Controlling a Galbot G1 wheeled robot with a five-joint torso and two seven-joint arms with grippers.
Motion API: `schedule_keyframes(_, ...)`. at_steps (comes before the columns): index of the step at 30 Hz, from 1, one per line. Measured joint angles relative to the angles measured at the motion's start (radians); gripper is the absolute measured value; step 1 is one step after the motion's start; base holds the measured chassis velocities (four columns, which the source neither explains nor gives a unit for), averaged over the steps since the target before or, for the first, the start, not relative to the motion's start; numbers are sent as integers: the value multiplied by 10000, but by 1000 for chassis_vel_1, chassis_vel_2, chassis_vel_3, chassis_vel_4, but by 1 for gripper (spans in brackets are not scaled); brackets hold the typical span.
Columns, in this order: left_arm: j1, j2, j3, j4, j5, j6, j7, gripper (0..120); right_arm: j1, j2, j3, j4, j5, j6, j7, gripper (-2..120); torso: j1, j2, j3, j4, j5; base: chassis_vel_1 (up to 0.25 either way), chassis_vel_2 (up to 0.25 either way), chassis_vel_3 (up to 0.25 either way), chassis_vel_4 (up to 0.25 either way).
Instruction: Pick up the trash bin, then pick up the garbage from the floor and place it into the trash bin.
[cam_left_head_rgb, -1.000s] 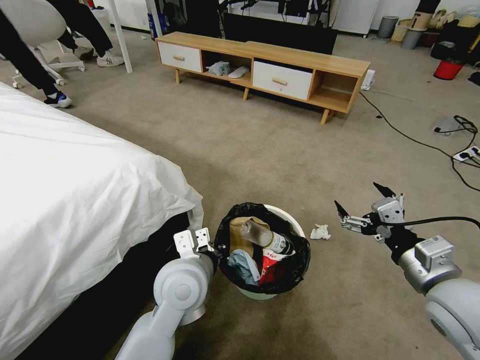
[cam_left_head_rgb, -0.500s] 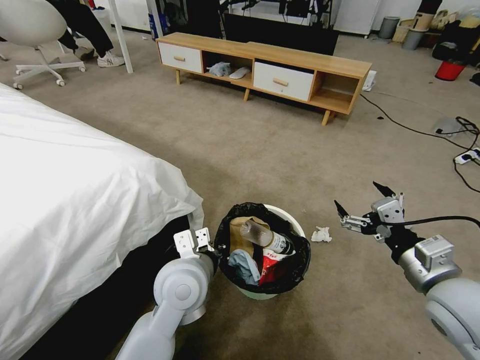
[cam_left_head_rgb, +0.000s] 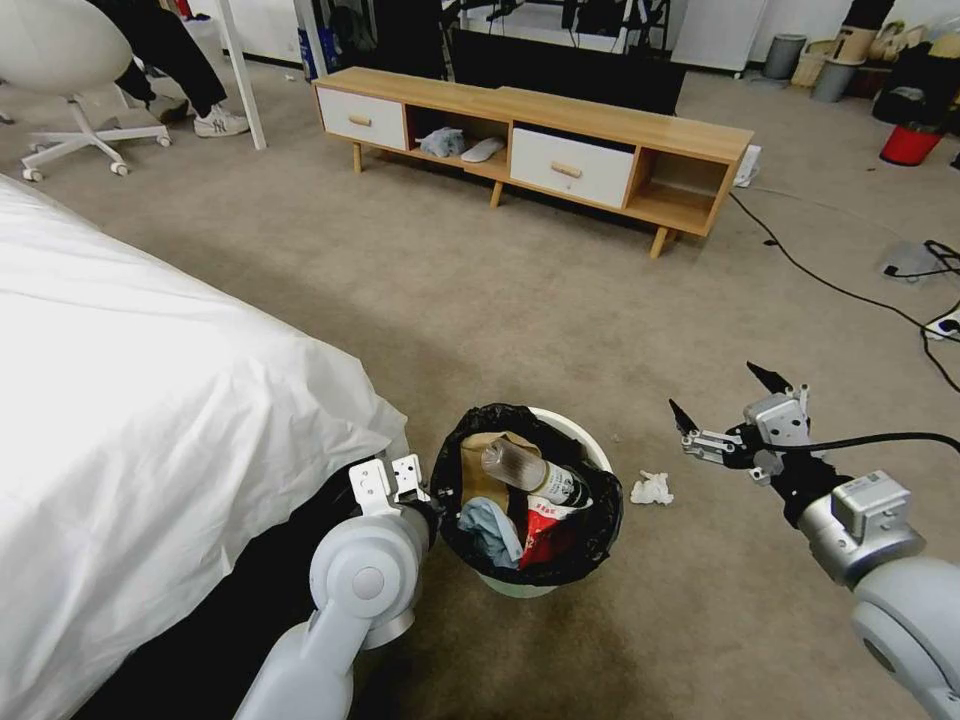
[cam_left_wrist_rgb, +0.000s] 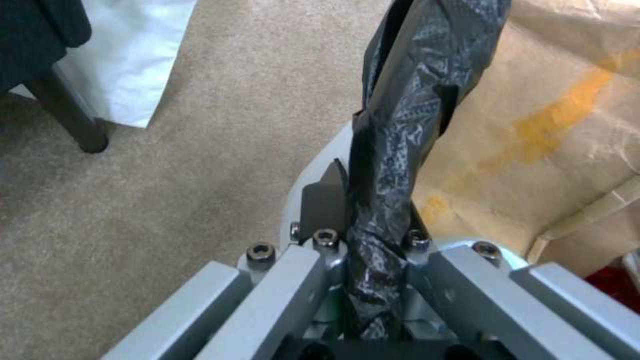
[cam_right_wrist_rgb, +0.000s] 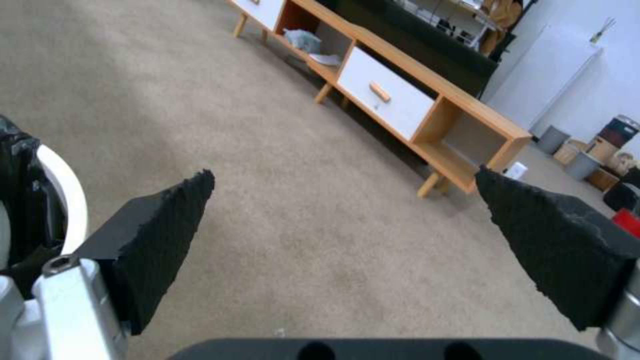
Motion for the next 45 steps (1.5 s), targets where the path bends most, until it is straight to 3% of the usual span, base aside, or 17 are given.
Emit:
schedule_keyframes(10, 4, 38, -7, -30, 6, 0, 41, 1, 76, -7, -28, -24, 46, -47, 0, 100, -1, 1, -2, 0, 0, 0, 0, 0, 0)
schedule_keyframes(17, -15, 72, 136, -93, 113, 1, 542, 1, 63, 24, -33, -35, 18, -65, 0, 100, -1, 0, -2, -2, 0, 0, 0, 0, 0)
schedule_keyframes(30, -388, 153, 362, 53, -92, 1, 844, 1, 110, 12, 27, -49, 27, -84, -10, 100, 0, 0, -2, -1, 0, 0, 0, 0, 0)
schedule_keyframes(45, -784, -383, 388, 504, 168, 1, 1197, 1, 90, 20, -10, -78, 38, -93, -32, 100, 0, 1, -2, -1, 0, -15, 14, 13, -12)
